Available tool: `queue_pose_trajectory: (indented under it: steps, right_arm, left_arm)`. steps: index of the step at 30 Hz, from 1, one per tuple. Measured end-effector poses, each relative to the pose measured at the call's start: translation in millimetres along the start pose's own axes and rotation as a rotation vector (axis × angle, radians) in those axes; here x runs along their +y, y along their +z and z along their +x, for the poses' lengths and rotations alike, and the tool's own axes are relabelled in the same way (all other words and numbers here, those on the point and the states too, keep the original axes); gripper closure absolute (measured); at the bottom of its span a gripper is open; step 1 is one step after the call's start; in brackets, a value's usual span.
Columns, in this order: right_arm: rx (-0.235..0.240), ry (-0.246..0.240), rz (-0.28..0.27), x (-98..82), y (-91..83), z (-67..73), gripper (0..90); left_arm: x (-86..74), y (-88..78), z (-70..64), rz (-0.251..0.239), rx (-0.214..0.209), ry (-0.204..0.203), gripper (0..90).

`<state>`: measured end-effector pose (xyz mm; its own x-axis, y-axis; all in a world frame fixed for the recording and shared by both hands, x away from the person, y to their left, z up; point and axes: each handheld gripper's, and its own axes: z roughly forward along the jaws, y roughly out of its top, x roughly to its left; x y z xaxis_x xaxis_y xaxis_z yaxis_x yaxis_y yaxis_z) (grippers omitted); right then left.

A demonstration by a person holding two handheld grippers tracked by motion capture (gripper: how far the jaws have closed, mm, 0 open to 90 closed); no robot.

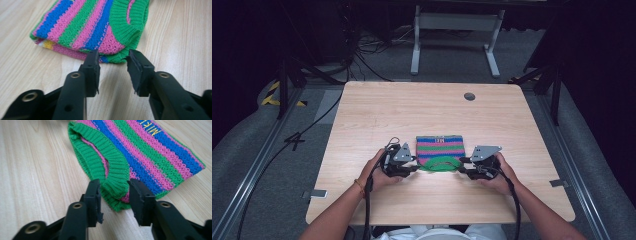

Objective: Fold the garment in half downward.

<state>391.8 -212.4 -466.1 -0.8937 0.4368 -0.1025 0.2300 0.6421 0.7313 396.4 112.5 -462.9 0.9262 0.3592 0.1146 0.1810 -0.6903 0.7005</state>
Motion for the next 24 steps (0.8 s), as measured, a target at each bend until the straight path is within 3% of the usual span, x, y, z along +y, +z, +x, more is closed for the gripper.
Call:
queue_pose_trajectory:
  steps: [8,11,17,24]
  right_arm:
    - [-0.028,0.013,0.025,3.1,-16.2,-3.5,42.6]
    - [-0.055,0.019,0.038,1.6,-23.9,-8.2,37.5]
    - [-0.127,0.043,0.036,-5.6,-46.2,-18.4,32.6]
    - [-0.194,0.072,0.050,-29.6,-70.7,-28.6,30.4]
  left_arm:
    - [5.3,-20.0,2.5,0.020,0.064,-0.005,46.1]
    - [0.5,-28.7,1.5,0.060,0.096,0.002,39.2]
    - [-20.7,-46.4,4.9,0.077,0.119,-0.073,29.8]
    - [-48.1,-66.9,8.2,0.094,0.147,-0.153,23.9]
